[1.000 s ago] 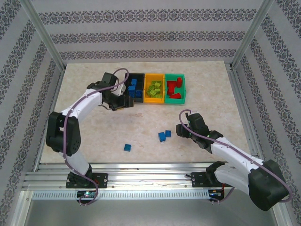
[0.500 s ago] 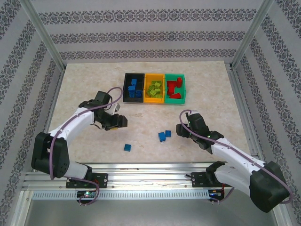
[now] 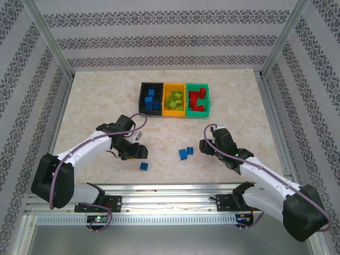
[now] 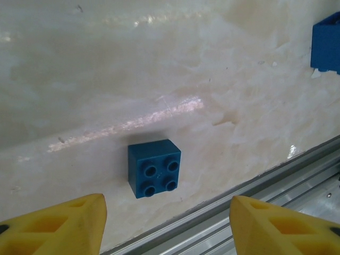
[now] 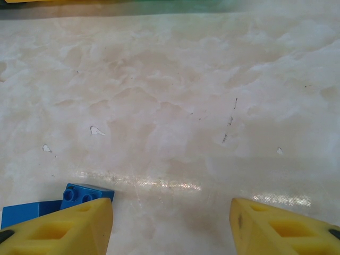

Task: Sort the legos into containers by color
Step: Pick up the lego from the middle-left of the table.

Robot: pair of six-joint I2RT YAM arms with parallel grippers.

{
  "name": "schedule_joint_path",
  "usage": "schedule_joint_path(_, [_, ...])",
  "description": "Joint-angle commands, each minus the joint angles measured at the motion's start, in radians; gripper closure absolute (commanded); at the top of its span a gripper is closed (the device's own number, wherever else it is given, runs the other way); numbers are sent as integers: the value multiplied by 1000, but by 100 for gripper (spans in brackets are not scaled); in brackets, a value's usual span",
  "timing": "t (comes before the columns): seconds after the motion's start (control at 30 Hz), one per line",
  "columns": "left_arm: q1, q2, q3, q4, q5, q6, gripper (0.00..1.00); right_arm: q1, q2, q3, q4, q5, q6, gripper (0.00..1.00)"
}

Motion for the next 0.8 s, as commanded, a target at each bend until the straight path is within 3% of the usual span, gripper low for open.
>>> schedule_joint_path(0.0, [-48, 38, 12, -41, -59, -31, 37, 13, -3, -6, 14, 22, -9, 39])
schedule_joint_path(0.3, [-202, 90, 39, -45, -233, -68, 38, 15, -2, -6, 13, 28, -10, 39])
schedule_joint_path(0.77, [-325, 241, 107, -87, -386, -71, 44, 18, 3, -6, 12, 34, -9, 39])
